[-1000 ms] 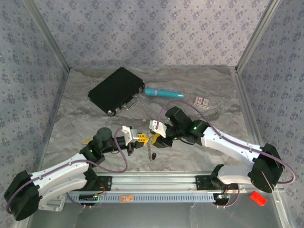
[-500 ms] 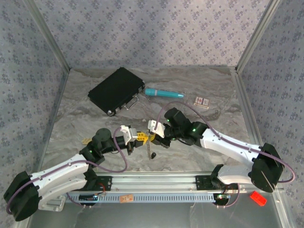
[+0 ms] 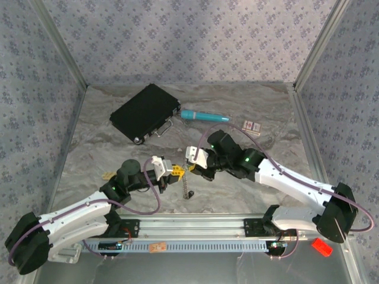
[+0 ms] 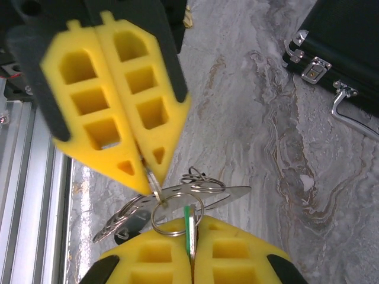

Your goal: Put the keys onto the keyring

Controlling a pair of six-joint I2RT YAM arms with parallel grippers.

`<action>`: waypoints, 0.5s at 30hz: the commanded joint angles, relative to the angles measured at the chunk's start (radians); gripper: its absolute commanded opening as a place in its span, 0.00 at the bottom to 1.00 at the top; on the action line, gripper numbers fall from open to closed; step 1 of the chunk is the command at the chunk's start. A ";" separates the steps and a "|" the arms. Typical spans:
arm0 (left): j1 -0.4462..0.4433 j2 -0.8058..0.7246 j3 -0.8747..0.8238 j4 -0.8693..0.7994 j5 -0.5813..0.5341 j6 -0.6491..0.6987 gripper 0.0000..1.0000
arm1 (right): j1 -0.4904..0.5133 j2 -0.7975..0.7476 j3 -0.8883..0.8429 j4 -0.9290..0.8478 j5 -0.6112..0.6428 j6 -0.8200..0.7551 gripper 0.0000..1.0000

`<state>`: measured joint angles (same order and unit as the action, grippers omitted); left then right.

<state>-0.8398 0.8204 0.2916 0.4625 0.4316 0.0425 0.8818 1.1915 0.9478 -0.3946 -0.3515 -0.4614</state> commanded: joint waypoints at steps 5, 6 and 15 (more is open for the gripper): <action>-0.007 -0.002 0.032 -0.032 -0.021 0.024 0.17 | -0.006 -0.024 0.045 -0.080 0.025 -0.031 0.00; -0.007 -0.002 0.031 -0.029 -0.028 0.023 0.26 | -0.005 -0.027 0.046 -0.079 0.029 -0.031 0.00; -0.008 -0.098 -0.042 -0.021 -0.435 -0.026 1.00 | 0.014 -0.023 0.106 -0.129 0.069 -0.042 0.00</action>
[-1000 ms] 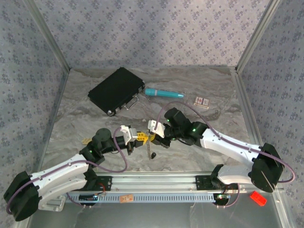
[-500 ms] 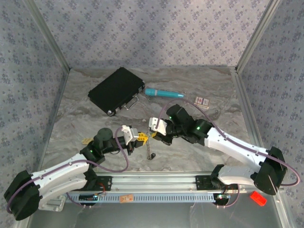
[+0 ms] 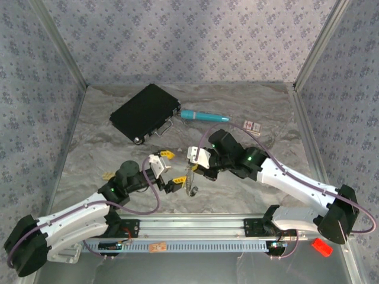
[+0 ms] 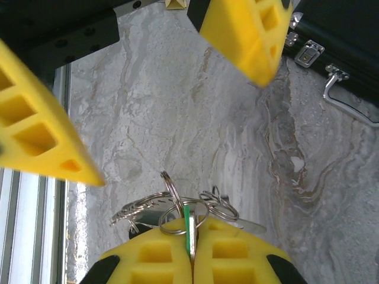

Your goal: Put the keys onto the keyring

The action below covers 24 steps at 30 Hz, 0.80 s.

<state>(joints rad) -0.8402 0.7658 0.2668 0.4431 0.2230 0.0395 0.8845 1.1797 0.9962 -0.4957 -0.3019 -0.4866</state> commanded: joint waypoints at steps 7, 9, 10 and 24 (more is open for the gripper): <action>0.109 -0.044 0.068 -0.341 -0.816 -0.217 1.00 | 0.049 0.078 0.104 0.141 -0.020 0.027 0.00; 0.164 -0.081 0.052 -0.327 -0.826 -0.294 1.00 | 0.062 0.130 0.141 0.217 0.005 0.019 0.00; 0.181 -0.100 0.041 -0.316 -0.837 -0.322 1.00 | 0.062 0.156 0.161 0.243 0.017 0.017 0.00; 0.257 -0.246 -0.048 -0.302 -0.922 -0.463 1.00 | 0.024 0.267 0.090 0.098 0.244 0.042 0.00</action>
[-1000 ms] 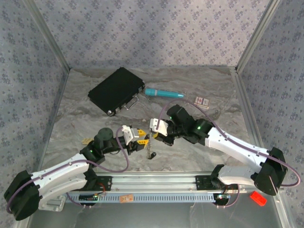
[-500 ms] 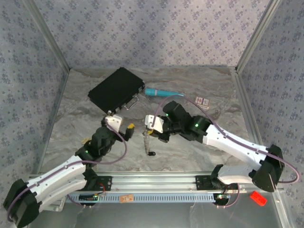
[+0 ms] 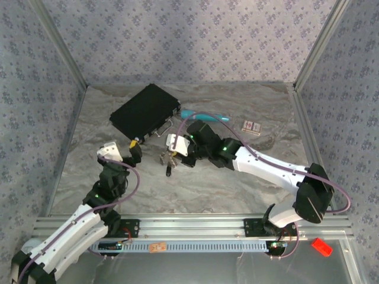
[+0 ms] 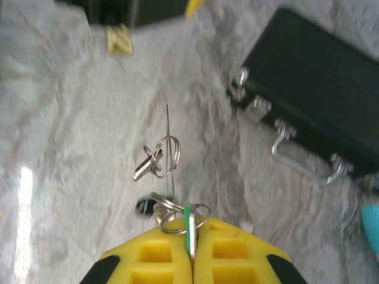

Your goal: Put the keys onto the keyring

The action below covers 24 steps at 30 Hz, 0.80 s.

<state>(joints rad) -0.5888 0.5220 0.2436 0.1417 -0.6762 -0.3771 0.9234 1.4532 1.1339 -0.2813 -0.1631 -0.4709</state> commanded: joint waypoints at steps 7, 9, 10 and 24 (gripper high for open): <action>0.012 0.018 -0.018 0.018 0.005 -0.018 1.00 | -0.026 -0.006 -0.144 -0.261 0.299 -0.002 0.00; 0.015 0.028 -0.017 0.027 0.011 -0.017 1.00 | -0.024 -0.004 -0.172 -0.291 0.351 -0.050 0.00; 0.014 0.033 -0.016 0.031 0.015 -0.017 1.00 | -0.021 -0.004 -0.186 -0.303 0.368 -0.075 0.00; 0.018 0.164 0.024 0.093 0.053 0.005 1.00 | 0.093 0.039 -0.328 -0.473 0.571 -0.283 0.27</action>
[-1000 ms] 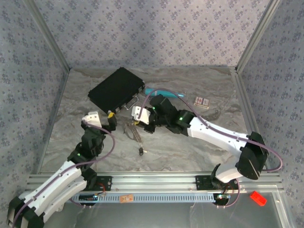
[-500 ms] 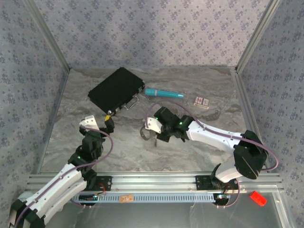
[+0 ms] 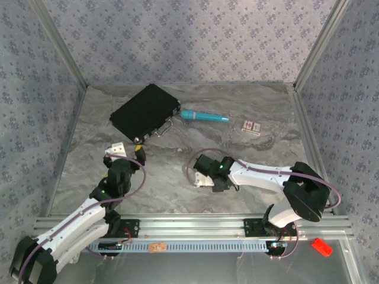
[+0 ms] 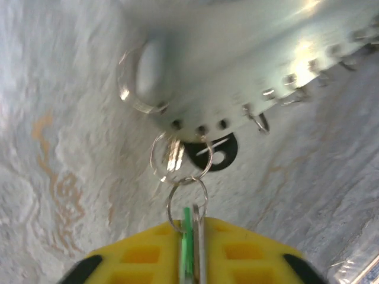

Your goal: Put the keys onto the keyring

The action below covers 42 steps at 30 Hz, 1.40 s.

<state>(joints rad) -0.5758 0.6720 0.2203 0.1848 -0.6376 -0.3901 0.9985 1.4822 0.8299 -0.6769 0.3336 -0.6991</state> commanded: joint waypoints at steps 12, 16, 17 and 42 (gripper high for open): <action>0.051 0.156 0.105 0.133 0.131 0.224 1.00 | -0.134 -0.237 0.040 0.075 -0.160 0.194 0.41; 0.087 0.234 0.123 0.180 0.138 0.322 1.00 | -0.326 -0.403 -0.082 0.401 -0.219 0.381 0.43; 0.102 0.252 0.123 0.198 0.140 0.345 1.00 | -0.378 -0.428 -0.125 0.480 -0.200 0.414 0.44; 0.489 0.789 0.071 0.798 0.468 0.446 1.00 | -1.007 0.034 -0.507 1.594 -0.378 0.612 0.44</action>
<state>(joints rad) -0.1093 1.4010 0.2966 0.8207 -0.2413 0.0380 0.0017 1.4780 0.2996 0.8158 0.0059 -0.1173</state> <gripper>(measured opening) 0.995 0.438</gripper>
